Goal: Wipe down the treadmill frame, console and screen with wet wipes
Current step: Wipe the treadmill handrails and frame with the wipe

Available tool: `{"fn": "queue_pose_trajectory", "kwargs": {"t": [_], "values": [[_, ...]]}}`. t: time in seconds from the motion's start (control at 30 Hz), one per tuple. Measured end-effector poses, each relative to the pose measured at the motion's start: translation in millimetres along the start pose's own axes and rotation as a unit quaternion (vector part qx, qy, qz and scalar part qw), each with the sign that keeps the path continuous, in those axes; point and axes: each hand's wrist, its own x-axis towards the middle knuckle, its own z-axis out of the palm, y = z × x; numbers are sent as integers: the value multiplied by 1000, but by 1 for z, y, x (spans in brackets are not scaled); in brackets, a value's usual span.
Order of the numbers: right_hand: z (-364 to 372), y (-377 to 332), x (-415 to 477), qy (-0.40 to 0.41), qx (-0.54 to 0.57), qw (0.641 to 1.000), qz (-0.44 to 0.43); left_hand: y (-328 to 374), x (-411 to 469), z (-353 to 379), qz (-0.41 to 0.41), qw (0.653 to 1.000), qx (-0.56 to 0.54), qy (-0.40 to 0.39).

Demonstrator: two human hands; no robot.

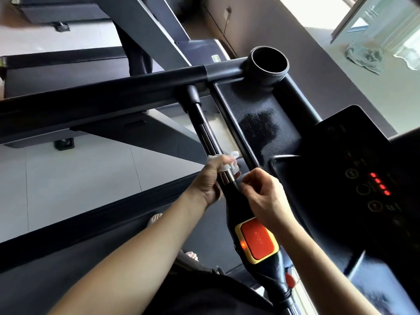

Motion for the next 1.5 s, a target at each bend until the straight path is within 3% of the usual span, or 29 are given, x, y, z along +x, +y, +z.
{"fn": "queue_pose_trajectory", "kwargs": {"t": [0.07, 0.17, 0.33, 0.47, 0.6, 0.67, 0.73, 0.83, 0.9, 1.0, 1.03, 1.13, 1.27, 1.5], "values": [[-1, 1, 0, 1, -8, 1000, -12, -6, -5, -5, -1, 999, -44, -27], [-1, 5, 0, 5, -23, 999, -31, -30, -20, -9, -62, 997, 9, -50], [-3, 6, -2, 6, -20, 999, -41, -36, -23, 7, -9, 975, 162, 152], [-4, 6, -5, 5, -16, 999, -44, -13, -8, 17, -20, 956, 186, 228], [-5, 4, -8, 7, -9, 998, -57, 13, 13, 6, 31, 982, 131, 133], [-4, 4, -8, 5, -10, 998, -56, 10, 16, -4, 20, 999, 11, 32], [-4, 5, -8, 6, -13, 998, -53, -2, 15, -10, -7, 996, -81, -18], [-4, 6, -7, 5, -18, 998, -58, -15, 5, -9, -11, 998, -45, -41], [-3, 7, -6, 3, -23, 998, -59, -27, -7, -3, -28, 999, 5, -22], [-2, 7, -5, 6, -28, 998, -54, -46, -18, 2, -17, 987, 110, 112], [-1, 7, -5, 7, -28, 998, -54, -46, -18, 0, -22, 984, 129, 116], [-2, 6, -5, 12, -30, 998, -54, -30, -9, -3, -35, 986, 138, 85], [-1, 5, -8, 21, -32, 998, -54, -6, 4, -7, -47, 992, 97, -63], [2, 6, -8, 26, -40, 996, -72, 16, 30, -12, 22, 1000, 13, 2]]}}
